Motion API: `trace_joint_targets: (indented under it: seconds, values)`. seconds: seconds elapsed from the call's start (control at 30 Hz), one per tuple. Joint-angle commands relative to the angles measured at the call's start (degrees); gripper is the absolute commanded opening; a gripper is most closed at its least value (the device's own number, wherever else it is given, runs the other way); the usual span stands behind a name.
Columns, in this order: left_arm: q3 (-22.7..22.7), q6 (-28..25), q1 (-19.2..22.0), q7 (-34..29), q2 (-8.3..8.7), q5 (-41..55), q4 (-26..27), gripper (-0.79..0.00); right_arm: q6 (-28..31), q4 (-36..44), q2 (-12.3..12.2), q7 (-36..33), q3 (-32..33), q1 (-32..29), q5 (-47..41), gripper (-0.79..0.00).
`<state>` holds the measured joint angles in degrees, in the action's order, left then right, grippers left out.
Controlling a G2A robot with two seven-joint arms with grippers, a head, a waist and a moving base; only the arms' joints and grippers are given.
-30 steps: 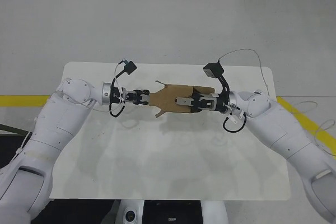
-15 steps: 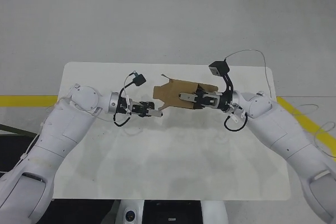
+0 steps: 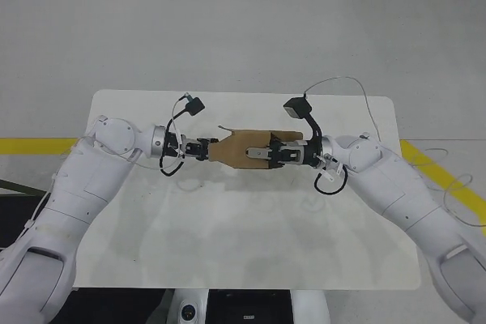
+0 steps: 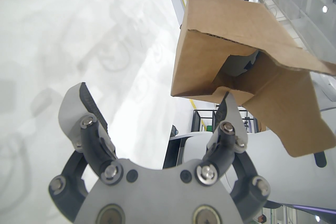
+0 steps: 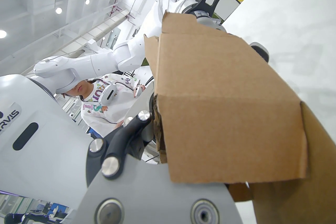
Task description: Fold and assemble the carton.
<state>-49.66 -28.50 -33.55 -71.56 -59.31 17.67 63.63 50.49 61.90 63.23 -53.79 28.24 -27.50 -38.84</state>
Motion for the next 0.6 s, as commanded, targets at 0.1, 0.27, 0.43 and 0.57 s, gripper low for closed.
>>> trace_joint_targets:
  seconds: [0.1,0.27,0.43,0.57]
  values:
    - [0.3,-0.1,0.0,-0.4,-0.24,0.1,0.1,0.0,-0.1,-0.6,0.4,-0.1,0.2,0.1,0.1,-0.785]
    - [0.5,-0.1,0.1,-0.9,-0.46,0.2,-0.1,0.0,-0.4,-0.8,0.5,-0.4,0.6,0.0,0.2,-0.785]
    - [0.8,-0.1,0.4,-1.4,-0.71,0.2,0.0,0.0,-0.8,-0.7,0.5,-0.8,1.0,-0.1,0.4,-0.785]
    - [1.2,-0.1,0.7,-1.7,-1.01,0.3,0.0,0.0,-1.0,-0.7,0.4,-1.0,1.4,-0.4,0.5,-0.785]
